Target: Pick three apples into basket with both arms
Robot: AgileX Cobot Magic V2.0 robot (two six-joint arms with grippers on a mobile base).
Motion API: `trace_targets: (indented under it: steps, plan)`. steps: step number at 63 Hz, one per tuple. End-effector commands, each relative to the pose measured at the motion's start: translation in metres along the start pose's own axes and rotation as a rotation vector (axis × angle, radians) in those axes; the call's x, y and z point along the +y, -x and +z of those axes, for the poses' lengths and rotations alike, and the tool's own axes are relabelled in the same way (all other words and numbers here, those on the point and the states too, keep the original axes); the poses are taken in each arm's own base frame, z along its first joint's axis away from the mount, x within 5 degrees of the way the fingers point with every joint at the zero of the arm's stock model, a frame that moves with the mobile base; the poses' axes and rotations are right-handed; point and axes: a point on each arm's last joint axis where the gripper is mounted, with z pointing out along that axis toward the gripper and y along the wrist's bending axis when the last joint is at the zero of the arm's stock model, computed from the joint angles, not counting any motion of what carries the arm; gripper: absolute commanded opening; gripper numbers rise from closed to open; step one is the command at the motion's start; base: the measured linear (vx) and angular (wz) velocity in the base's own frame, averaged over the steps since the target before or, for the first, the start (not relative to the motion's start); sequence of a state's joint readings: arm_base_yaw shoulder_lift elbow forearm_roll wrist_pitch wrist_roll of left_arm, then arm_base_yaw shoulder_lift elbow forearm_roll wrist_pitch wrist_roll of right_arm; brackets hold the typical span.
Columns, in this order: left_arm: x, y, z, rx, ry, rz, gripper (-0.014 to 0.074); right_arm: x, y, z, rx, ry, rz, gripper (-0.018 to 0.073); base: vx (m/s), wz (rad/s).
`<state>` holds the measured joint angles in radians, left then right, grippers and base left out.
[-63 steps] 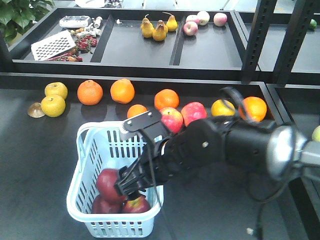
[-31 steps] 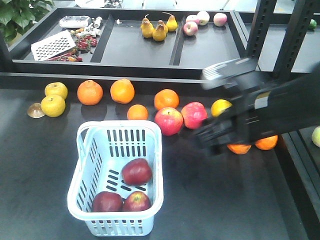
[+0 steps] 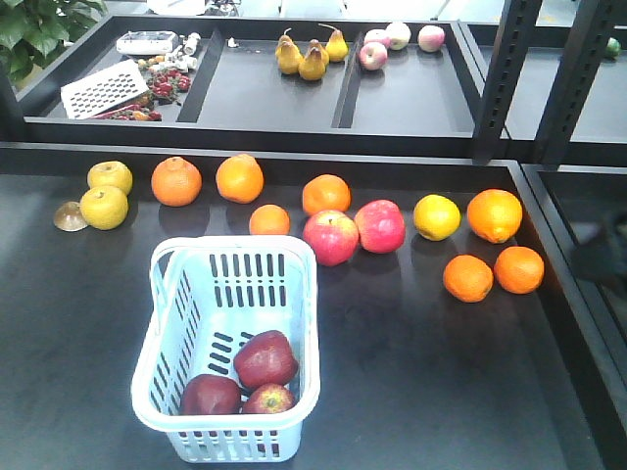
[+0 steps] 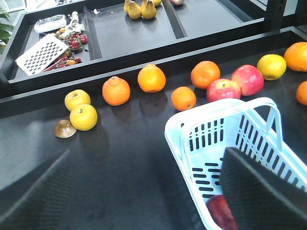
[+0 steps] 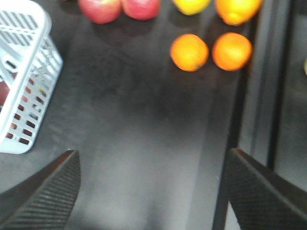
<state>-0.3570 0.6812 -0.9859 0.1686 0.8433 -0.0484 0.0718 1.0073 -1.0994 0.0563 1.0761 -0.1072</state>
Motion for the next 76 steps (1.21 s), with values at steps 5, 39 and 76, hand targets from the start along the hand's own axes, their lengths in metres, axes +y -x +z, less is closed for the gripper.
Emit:
trace_targets:
  steps: [5,39,76]
  plan:
    - [0.001,0.012,-0.006,-0.091,0.002,-0.013,0.059,-0.005,-0.009,-0.019,-0.117,-0.041,0.042,0.0582,0.0,0.0]
    - [0.001,0.012,-0.006,-0.09,0.002,-0.013,0.0371,-0.006,-0.016,-0.033,-0.201,-0.059,0.069,0.0307,0.0,0.0]
    - [0.001,0.01,-0.006,-0.061,0.004,-0.013,-0.0008,-0.005,-0.017,-0.033,-0.18,-0.056,0.07,-0.0008,0.0,0.0]
